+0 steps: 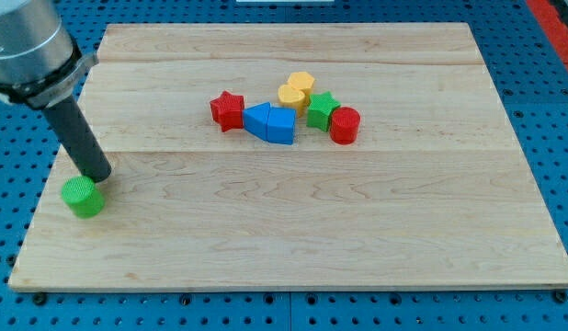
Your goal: Move the red star diagonal to the green circle
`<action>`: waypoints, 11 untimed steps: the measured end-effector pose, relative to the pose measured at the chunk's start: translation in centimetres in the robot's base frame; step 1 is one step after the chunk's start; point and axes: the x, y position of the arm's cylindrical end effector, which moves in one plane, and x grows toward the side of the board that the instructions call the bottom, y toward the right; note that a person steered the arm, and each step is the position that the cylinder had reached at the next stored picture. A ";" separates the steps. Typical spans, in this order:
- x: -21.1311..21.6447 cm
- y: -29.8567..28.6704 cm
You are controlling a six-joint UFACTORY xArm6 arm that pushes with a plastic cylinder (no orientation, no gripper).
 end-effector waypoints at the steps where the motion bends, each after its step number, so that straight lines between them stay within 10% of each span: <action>1: -3.7 -2.6; 3: 4.4 -1.1; 6: -17.7 17.5; 9: -1.4 5.3; 11: -6.1 8.6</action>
